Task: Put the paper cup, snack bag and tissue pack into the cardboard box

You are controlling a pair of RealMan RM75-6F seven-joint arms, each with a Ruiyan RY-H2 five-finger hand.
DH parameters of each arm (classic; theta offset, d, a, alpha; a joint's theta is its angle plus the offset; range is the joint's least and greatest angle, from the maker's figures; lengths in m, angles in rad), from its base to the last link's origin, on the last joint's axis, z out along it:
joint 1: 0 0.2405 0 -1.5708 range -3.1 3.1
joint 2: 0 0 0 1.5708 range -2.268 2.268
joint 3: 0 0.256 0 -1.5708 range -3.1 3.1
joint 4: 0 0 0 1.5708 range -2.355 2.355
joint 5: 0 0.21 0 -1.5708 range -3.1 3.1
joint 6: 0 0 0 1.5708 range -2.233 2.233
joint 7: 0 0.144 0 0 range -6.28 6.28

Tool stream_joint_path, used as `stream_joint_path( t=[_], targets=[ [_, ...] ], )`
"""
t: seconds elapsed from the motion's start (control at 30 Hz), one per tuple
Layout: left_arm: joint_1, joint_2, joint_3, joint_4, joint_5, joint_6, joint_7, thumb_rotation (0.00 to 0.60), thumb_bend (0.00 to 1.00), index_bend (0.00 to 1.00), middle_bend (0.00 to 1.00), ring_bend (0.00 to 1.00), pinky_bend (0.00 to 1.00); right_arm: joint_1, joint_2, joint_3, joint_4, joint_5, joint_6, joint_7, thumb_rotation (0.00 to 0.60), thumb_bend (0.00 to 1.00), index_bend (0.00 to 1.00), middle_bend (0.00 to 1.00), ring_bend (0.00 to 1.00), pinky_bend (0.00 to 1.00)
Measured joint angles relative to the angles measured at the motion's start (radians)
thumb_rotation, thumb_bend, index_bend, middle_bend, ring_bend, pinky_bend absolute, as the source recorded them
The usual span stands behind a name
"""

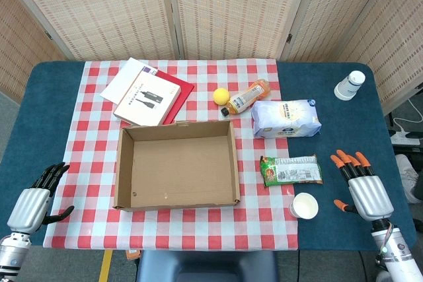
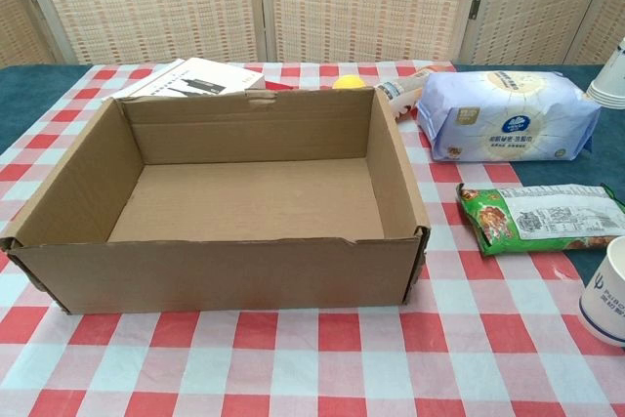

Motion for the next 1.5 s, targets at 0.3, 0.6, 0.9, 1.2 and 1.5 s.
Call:
stream_joint_path(
  t=[0.3, 0.6, 0.9, 1.2, 1.5],
  targets=[
    [0.002, 0.003, -0.002, 0.0, -0.001, 0.008, -0.007, 0.6, 0.22, 0.05, 0.02, 0.0, 0.23, -0.002, 0.004, 0.002, -0.002, 0.0, 0.006, 0.006, 0.6, 0.0, 0.08, 0.0, 0.0, 0.03],
    [0.003, 0.005, -0.003, -0.005, 0.002, 0.014, -0.008, 0.6, 0.22, 0.05, 0.01, 0.0, 0.23, -0.006, 0.007, -0.002, -0.011, -0.012, 0.015, 0.008, 0.6, 0.0, 0.06, 0.0, 0.0, 0.05],
    [0.014, 0.017, -0.023, -0.001, -0.023, 0.04, -0.031, 0.6, 0.23, 0.06, 0.02, 0.0, 0.23, -0.01, 0.007, -0.006, -0.022, -0.021, 0.024, 0.001, 0.6, 0.0, 0.07, 0.0, 0.0, 0.06],
    [0.023, 0.03, -0.036, -0.002, -0.033, 0.056, -0.045, 0.6, 0.23, 0.06, 0.02, 0.0, 0.23, -0.002, 0.097, -0.031, -0.14, -0.054, -0.001, -0.001, 0.6, 0.0, 0.07, 0.0, 0.0, 0.14],
    [0.023, 0.034, -0.034, -0.009, -0.026, 0.055, -0.048, 0.6, 0.23, 0.06, 0.01, 0.0, 0.23, 0.031, 0.274, -0.085, -0.343, -0.088, -0.116, -0.034, 0.6, 0.0, 0.07, 0.0, 0.0, 0.16]
  ],
)
